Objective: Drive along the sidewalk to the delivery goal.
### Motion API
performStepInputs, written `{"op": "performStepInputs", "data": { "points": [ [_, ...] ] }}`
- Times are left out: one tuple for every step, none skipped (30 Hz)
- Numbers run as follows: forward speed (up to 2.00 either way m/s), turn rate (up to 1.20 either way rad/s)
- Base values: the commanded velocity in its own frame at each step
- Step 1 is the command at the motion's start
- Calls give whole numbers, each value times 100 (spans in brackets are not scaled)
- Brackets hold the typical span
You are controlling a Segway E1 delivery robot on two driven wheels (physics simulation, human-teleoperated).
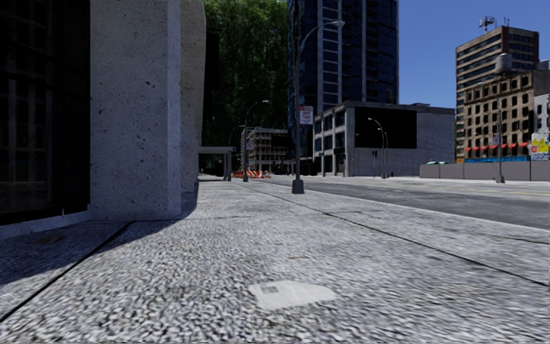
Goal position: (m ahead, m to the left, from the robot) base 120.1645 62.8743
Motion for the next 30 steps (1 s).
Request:
{"op": "performStepInputs", "data": {
  "points": [
    [200, 0],
    [200, 0],
    [200, 0],
    [200, 0],
    [200, 0],
    [200, 0],
    [200, 0],
    [200, 0],
    [200, 0],
    [200, 0],
    [200, 0],
    [200, 0],
    [200, 0],
    [200, 0],
    [200, 0],
    [200, 0],
    [200, 0],
    [200, 0],
    [200, 0],
    [200, 0],
    [200, 0],
    [200, 0],
    [200, 0],
    [200, 0],
    [200, 0],
    [200, 0],
    [200, 0],
    [200, 0],
    [200, 0],
    [200, 0]
  ]
}}
